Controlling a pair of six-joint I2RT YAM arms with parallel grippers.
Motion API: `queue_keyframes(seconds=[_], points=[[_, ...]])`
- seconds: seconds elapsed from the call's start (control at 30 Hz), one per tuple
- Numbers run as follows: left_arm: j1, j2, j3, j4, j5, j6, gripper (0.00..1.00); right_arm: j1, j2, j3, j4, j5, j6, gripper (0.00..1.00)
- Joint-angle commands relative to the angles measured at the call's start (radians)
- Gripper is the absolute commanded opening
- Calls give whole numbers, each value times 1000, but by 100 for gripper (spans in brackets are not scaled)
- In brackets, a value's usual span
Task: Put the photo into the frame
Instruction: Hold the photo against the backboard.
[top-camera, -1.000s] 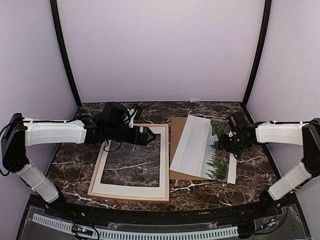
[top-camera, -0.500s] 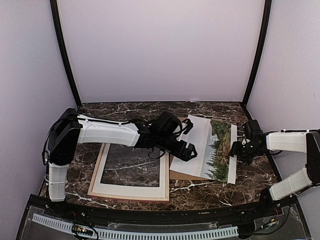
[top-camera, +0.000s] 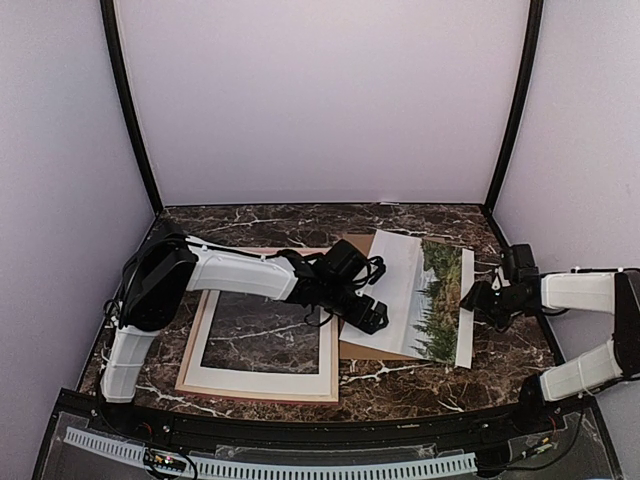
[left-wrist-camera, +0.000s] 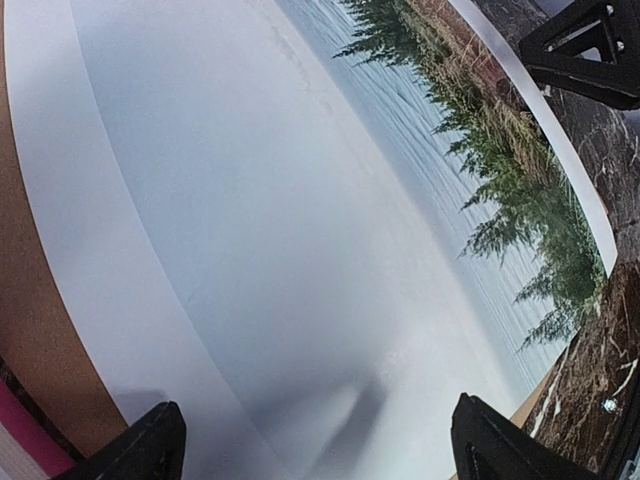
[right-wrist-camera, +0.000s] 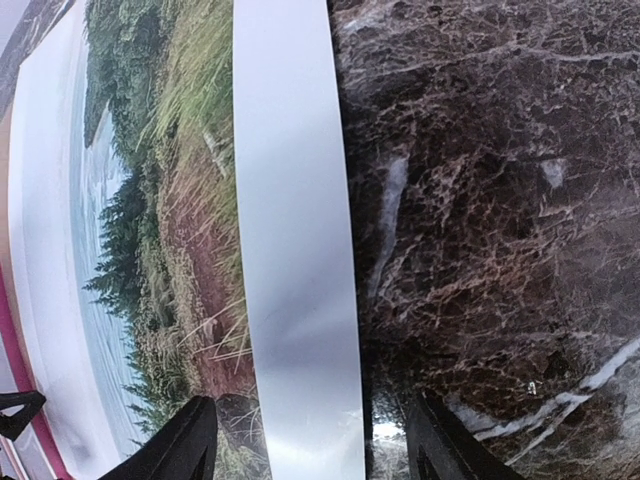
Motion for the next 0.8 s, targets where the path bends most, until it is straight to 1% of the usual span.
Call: queue_keyframes(seconds=[0.0, 0.4, 0.47, 0.77], points=[[-2, 5, -14, -21, 7, -20, 95, -27, 9, -44, 14, -85, 0, 65], [-3, 3, -59, -8, 12, -45, 94, -70, 26, -78, 107, -230, 1, 63], [-5, 4, -61, -5, 15, -47, 94, -110, 30, -79, 121, -260, -10, 63], [-5, 4, -64, -6, 17, -49, 94, -170, 4, -93, 173, -381, -29, 60]])
